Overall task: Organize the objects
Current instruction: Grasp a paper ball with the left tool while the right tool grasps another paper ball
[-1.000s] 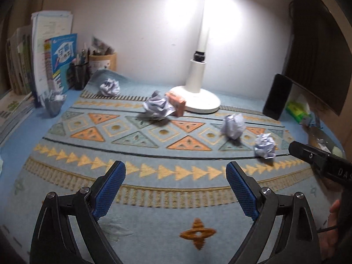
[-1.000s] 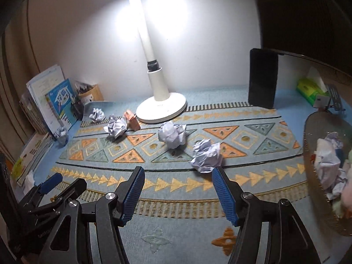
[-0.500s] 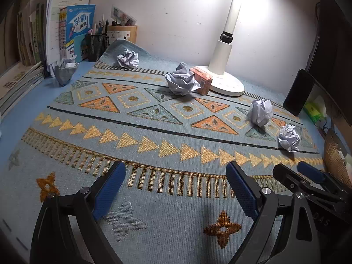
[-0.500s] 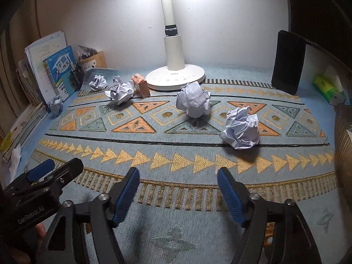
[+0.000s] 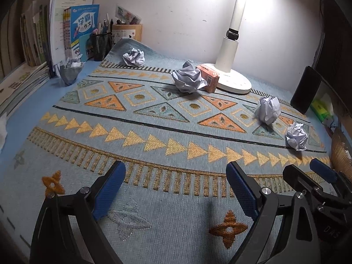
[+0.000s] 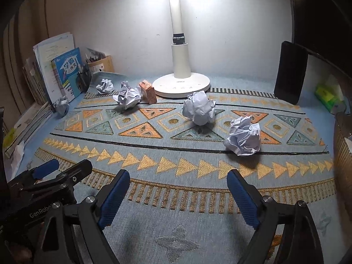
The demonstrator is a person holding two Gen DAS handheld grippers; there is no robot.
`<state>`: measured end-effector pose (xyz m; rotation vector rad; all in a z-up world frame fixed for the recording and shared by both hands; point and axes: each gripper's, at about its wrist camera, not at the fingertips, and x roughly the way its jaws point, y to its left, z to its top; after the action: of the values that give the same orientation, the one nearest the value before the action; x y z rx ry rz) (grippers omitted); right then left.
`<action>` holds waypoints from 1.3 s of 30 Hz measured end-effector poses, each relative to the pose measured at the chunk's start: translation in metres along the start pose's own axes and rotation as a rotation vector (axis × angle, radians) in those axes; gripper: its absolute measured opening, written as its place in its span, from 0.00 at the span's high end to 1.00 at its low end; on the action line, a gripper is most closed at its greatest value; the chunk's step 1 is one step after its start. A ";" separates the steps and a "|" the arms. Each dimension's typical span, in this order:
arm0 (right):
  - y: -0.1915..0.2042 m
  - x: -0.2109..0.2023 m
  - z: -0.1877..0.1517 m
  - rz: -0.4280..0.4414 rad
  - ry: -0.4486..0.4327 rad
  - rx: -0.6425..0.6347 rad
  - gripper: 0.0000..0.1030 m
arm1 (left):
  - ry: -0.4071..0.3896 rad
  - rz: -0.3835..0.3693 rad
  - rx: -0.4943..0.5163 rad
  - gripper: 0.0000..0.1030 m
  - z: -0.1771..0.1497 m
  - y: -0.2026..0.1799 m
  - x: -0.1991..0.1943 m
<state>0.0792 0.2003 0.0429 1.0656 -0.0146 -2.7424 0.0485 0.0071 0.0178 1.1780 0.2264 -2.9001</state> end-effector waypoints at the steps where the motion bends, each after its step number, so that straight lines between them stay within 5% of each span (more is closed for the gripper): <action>1: -0.001 0.000 0.000 0.003 0.002 0.003 0.14 | 0.000 0.000 0.001 0.10 0.000 0.000 0.000; 9: -0.005 0.003 0.000 0.013 0.009 0.034 0.14 | -0.002 0.007 -0.016 0.10 -0.001 0.003 0.000; 13: -0.007 0.007 0.001 0.021 0.029 0.045 0.30 | -0.015 0.094 -0.017 0.10 -0.002 0.002 -0.003; 18: -0.009 0.017 0.007 0.034 0.085 0.058 0.34 | -0.055 0.024 -0.011 0.10 0.010 0.006 -0.009; 27: -0.016 0.049 0.085 0.002 0.092 0.023 0.31 | -0.029 -0.158 0.060 0.10 0.102 0.004 0.041; 31: -0.017 0.089 0.100 0.011 0.151 0.026 0.31 | 0.046 -0.145 0.096 0.10 0.119 -0.005 0.095; 37: -0.018 0.122 0.107 -0.078 0.165 -0.009 0.30 | 0.055 -0.170 0.077 0.11 0.129 -0.010 0.133; 39: -0.025 0.136 0.102 -0.068 0.200 0.026 0.30 | 0.046 -0.180 0.078 0.21 0.128 -0.013 0.137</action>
<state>-0.0915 0.1925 0.0261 1.3666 0.0156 -2.6873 -0.1389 0.0098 0.0152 1.3020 0.2335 -3.0635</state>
